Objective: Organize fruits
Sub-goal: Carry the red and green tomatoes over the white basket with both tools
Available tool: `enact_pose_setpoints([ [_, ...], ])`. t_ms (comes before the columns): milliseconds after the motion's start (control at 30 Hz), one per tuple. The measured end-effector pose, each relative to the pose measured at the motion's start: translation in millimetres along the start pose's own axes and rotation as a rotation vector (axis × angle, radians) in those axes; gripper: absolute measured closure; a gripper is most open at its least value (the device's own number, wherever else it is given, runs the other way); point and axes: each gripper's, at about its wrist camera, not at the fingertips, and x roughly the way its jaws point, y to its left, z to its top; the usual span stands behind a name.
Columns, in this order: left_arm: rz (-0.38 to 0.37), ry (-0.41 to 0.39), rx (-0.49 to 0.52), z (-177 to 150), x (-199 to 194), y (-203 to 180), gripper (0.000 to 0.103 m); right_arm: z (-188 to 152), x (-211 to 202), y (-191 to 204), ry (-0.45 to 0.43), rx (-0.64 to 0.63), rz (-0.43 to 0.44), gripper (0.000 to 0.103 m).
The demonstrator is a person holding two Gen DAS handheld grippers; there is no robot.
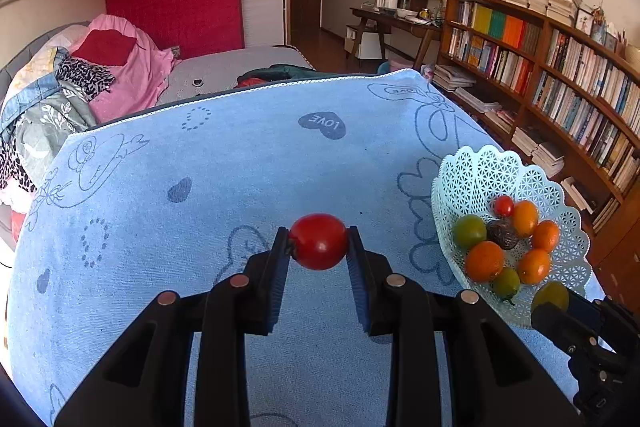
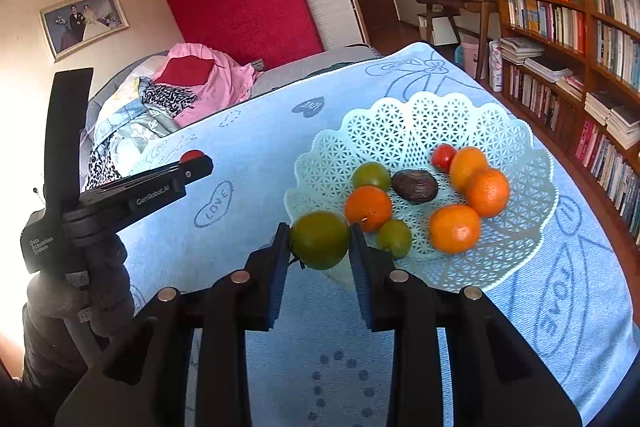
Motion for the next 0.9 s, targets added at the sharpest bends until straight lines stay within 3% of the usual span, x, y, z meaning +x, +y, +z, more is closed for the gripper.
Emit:
enact_pose_setpoints([
  [567,-0.038,-0.006,0.061,0.9,-8.5,-42.5,0.074,2.0,-3.6,-56.4,-0.007,0.082,-0.112,0.072],
  [800,-0.065,-0.005,0.089,-0.8,-7.5,-55.2,0.074,4.7,-5.0,-61.8,-0.023,0.101,-0.118,0.054],
  [900,-0.076,-0.004,0.099,-1.8,-7.3,-60.6,0.074,6.2,-7.7,-64.1,-0.032,0.110,-0.124,0.054],
])
